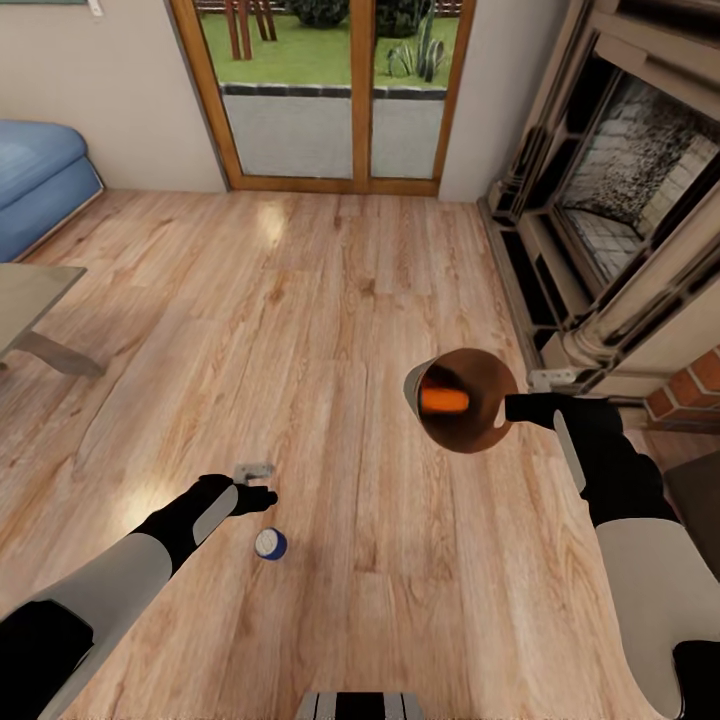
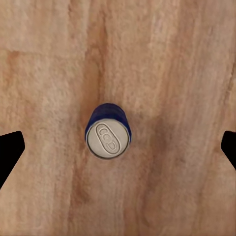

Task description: Put the three can of soda from the living room inside the tash can in the kitchen.

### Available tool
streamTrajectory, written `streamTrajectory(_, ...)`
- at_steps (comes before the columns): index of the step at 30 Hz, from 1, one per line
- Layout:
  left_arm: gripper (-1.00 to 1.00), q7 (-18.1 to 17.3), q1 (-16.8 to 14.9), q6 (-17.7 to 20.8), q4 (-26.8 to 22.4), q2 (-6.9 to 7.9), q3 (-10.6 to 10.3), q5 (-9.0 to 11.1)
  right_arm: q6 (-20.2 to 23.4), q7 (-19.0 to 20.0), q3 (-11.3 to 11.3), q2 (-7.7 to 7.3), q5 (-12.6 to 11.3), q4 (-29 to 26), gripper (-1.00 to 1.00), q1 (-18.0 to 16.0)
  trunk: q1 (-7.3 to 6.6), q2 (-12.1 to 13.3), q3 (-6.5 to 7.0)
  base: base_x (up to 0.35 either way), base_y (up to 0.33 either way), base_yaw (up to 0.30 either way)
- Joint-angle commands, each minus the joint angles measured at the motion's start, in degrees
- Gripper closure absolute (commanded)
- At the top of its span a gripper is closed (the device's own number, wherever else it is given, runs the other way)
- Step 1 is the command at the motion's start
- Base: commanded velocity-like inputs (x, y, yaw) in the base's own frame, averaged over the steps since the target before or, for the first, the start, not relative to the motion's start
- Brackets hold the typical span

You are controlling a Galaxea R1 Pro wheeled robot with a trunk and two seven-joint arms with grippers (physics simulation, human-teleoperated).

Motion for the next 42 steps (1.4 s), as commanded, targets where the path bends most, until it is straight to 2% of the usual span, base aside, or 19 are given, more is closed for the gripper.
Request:
streamTrajectory(1,-1.0,0.03,0.0,0.03,-0.03,0.01,0.0,-0.03,0.08,0.36,-0.03,0.0,-0.97,-0.09,1.0,-0.04,0.22,-0.42,-0.27,0.0,0.0,0.0)
streamTrajectory(7,-1.0,0.19,0.02,0.08,0.0,0.0,0.03,-0.12,0.08,0.36,-0.02,-0.04,-0.93,-0.13,1.0,-0.04,1.53,-2.83,-1.9,0.0,0.0,0.0)
streamTrajectory(14,-1.0,0.19,0.0,0.09,-0.02,0.0,0.0,-0.16,0.14,0.36,-0.02,0.01,-0.93,-0.63,1.0,-0.1,1.53,-2.83,-2.53,0.0,0.0,0.0)
streamTrajectory(20,-1.0,0.2,0.0,0.09,-0.01,-0.01,-0.03,-0.16,0.6,0.36,0.25,0.04,-0.93,-2.45,1.0,-0.13,2.85,-5.23,-4.16,0.0,0.0,0.0)
streamTrajectory(22,-1.0,0.21,0.0,0.09,0.0,-0.02,-0.05,-0.16,1.62,0.36,0.28,0.04,-0.93,-3.08,1.0,-0.13,3.29,-6.04,-4.7,0.0,0.0,0.0)
streamTrajectory(23,-1.0,0.22,0.0,0.09,0.0,-0.06,-0.08,-0.16,3.78,0.33,0.39,0.04,-0.93,-4.55,1.0,-0.13,3.51,-6.44,-4.97,0.0,0.0,0.0)
streamTrajectory(26,-1.0,0.23,0.01,0.1,-0.01,-0.14,-0.09,-0.16,4.76,0.29,0.68,0.04,-0.93,-5.48,1.0,-0.09,4.17,-7.64,-5.78,0.0,0.0,0.0)
streamTrajectory(40,-1.0,0.26,0.0,0.09,0.0,-0.26,-0.09,-0.24,5.43,0.25,1.29,0.04,-0.93,-6.03,1.0,-0.05,7.24,-13.25,-9.58,0.0,0.0,0.0)
streamTrajectory(42,-1.0,0.26,0.0,0.09,-0.01,-0.26,-0.09,-0.26,5.43,0.24,1.29,0.04,-0.96,-6.03,1.0,-0.04,7.24,-13.25,-9.76,0.0,0.0,0.0)
